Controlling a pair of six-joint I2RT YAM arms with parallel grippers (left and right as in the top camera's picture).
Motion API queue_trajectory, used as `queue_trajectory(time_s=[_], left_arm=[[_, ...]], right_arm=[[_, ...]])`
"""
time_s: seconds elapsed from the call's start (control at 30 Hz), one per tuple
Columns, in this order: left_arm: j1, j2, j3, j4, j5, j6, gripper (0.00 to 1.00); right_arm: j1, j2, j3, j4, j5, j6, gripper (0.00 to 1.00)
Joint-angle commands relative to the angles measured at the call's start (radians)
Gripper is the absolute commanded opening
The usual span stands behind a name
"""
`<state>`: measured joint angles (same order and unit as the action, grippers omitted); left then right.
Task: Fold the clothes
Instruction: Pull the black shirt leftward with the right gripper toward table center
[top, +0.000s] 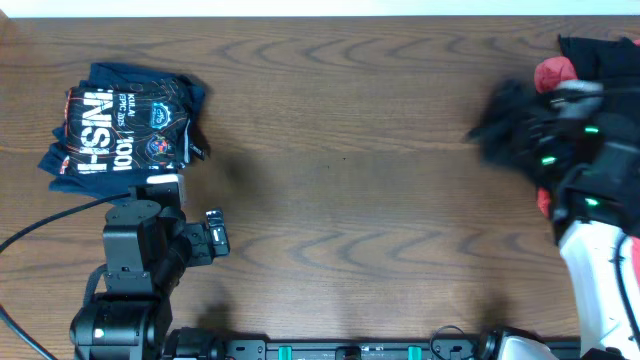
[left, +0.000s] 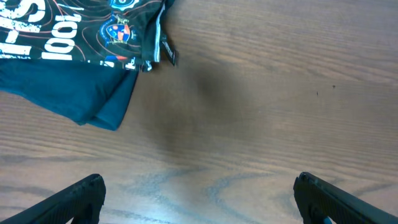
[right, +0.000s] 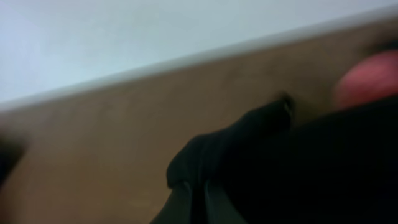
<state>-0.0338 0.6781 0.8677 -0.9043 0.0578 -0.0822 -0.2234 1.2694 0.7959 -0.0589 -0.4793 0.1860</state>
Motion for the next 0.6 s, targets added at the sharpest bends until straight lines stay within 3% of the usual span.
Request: queue_trajectory(time_s=[0.0, 0.13, 0.27, 0.37, 0.57], left_arm=[[0.004, 0.0, 0.019, 0.0, 0.01, -0.01, 0.98], [0.004, 0.0, 0.019, 0.0, 0.01, -0.01, 0.98], [0.004, 0.0, 0.019, 0.0, 0.01, -0.01, 0.98], [0.004, 0.0, 0.019, 0.001, 0.01, -0.01, 0.98], [0.004, 0.0, 0.019, 0.001, 0.01, -0.01, 0.98]], right_arm=[[0.137, 0.016, 0.008, -0.101, -0.085, -0.053, 0.07], [0.301, 0.055, 0.008, -0.275, 0.0, -0.064, 0.07], [0.438, 0.104, 0.008, -0.317, 0.074, -0.091, 0.06], [0.524, 0.132, 0.008, -0.208, 0.097, -0.095, 0.05], [0.631, 0.144, 0.008, 0.211, 0.139, -0.074, 0.05]])
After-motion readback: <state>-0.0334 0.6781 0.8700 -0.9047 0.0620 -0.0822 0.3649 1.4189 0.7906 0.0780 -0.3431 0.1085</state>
